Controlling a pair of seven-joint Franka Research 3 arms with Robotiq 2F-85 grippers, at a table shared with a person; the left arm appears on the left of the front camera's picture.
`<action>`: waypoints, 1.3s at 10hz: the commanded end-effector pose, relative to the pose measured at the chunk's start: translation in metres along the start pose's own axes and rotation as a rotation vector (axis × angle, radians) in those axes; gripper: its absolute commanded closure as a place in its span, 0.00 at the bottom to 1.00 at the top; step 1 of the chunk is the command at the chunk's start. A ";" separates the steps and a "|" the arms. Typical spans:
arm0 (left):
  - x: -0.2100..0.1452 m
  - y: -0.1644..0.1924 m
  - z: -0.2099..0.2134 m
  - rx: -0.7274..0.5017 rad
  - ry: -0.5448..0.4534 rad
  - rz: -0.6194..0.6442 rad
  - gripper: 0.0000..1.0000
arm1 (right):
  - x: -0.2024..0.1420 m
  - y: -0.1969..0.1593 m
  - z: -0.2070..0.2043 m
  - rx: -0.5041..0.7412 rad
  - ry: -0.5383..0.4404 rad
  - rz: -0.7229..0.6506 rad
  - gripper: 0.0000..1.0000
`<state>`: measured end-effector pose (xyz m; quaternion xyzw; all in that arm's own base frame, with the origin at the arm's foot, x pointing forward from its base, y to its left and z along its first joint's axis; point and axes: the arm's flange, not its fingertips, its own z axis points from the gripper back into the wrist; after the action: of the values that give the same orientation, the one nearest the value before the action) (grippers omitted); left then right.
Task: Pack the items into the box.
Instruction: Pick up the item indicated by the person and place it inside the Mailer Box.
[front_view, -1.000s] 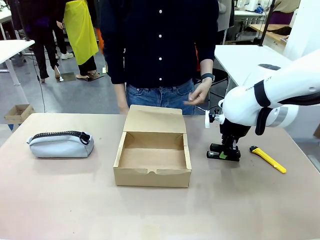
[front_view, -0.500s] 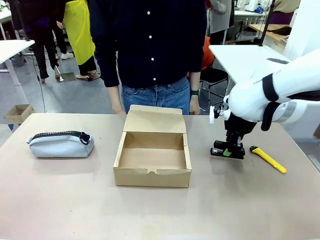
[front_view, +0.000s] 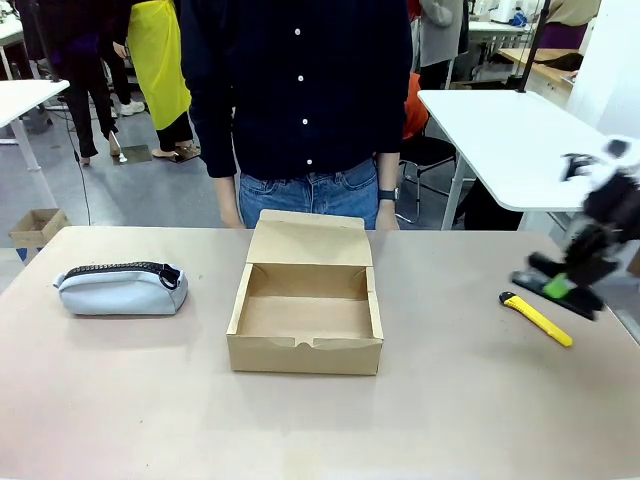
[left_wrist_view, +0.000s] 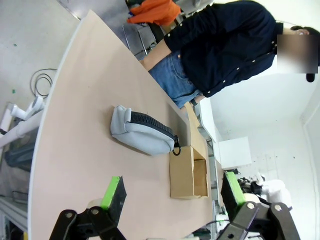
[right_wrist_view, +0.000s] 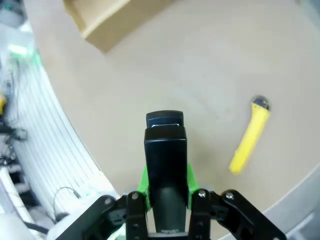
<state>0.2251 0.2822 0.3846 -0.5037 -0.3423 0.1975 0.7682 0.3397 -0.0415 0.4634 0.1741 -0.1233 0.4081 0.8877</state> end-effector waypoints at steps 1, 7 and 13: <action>0.000 0.000 -0.002 -0.022 -0.018 -0.016 0.00 | -0.034 0.019 0.016 -0.082 -0.076 -0.194 1.00; 0.000 0.000 -0.002 -0.022 -0.018 -0.016 0.00 | -0.024 0.010 0.032 -0.056 -0.148 -0.140 1.00; 0.000 0.000 -0.002 -0.022 -0.018 -0.016 0.00 | 0.187 0.161 -0.008 -0.355 0.051 0.218 0.69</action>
<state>0.2264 0.2828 0.3837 -0.5038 -0.3402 0.1972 0.7691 0.3153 0.1514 0.5403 0.0465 -0.1922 0.4713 0.8595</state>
